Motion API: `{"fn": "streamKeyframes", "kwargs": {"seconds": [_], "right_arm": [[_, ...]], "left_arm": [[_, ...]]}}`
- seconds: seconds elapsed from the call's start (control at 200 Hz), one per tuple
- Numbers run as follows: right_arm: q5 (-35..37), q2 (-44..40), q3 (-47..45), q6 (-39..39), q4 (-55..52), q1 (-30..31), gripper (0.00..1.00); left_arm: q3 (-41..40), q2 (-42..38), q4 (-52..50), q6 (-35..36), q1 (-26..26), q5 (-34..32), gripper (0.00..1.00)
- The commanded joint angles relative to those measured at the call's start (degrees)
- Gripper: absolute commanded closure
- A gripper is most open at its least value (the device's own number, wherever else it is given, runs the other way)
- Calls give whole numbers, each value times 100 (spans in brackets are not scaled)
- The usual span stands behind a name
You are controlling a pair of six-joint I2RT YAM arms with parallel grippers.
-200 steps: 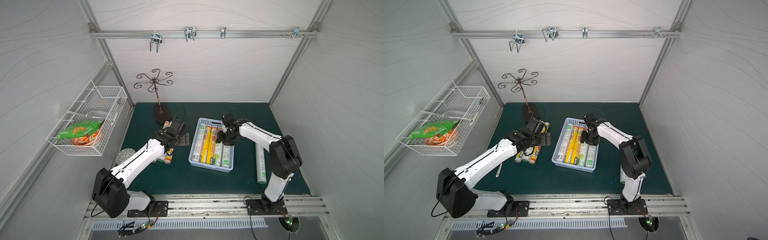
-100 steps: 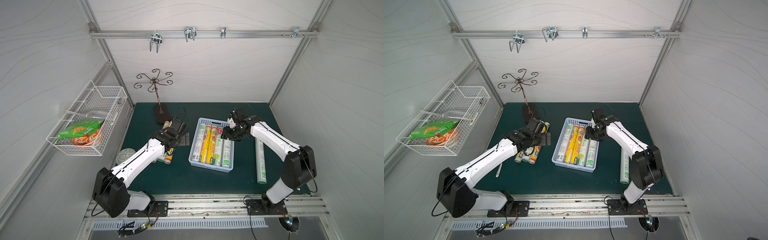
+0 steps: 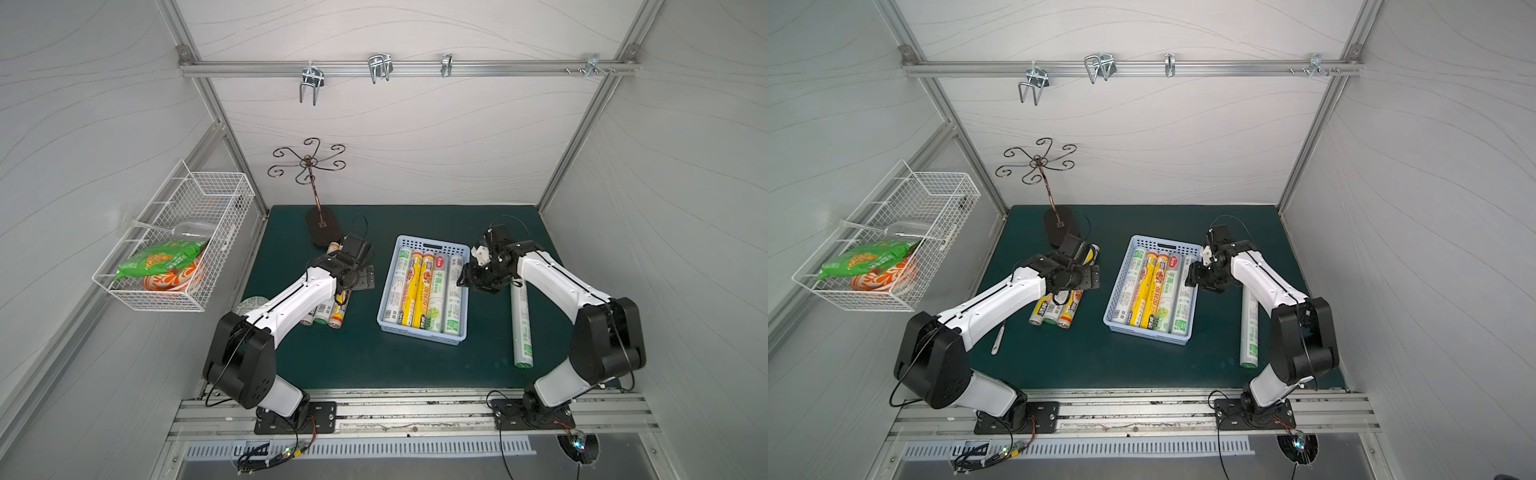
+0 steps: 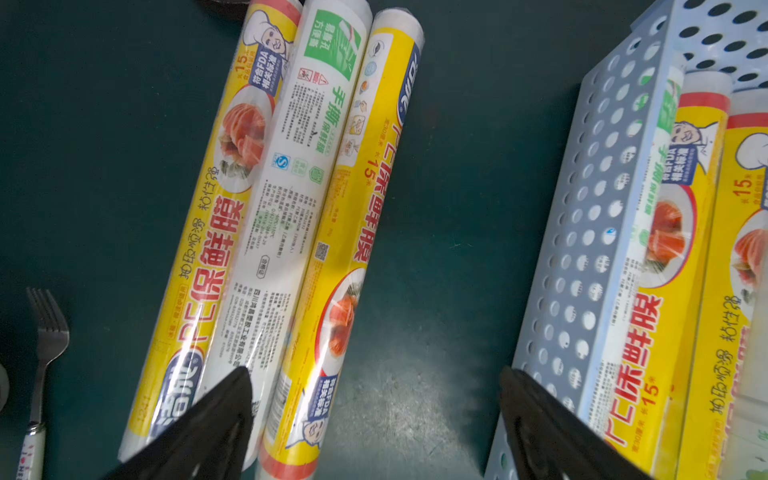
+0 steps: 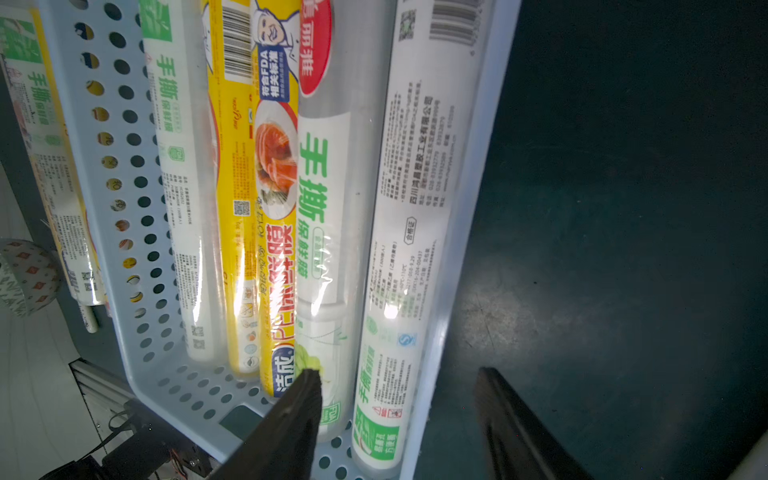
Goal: Put the plastic wrap into the basket
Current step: Move the basket to the center of the board.
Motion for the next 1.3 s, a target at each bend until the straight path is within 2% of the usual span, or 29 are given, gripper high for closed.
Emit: {"fn": "streamKeyframes", "kwargs": {"seconds": [0.0,0.14,0.405,0.845,1.025,1.296], "right_arm": [[-326,334,142,-300,233,-35,36],[-549,675,422,-403,379,-43,35],[-335,1383,1049,-515,438,-31,35],[-552,2090,2151,-622,316,38,35],[-509,2000,2296,-620,87,94,35],[-473,1312,1982,-471,-177,117,35]], "left_arm": [[101,245,358,148,143,166,6],[66,402,525,285,200,245,8],[30,647,648,225,352,364,13],[113,1088,722,352,492,504,23],[163,1236,717,404,510,479,22],[246,1473,710,499,510,416,20]]}}
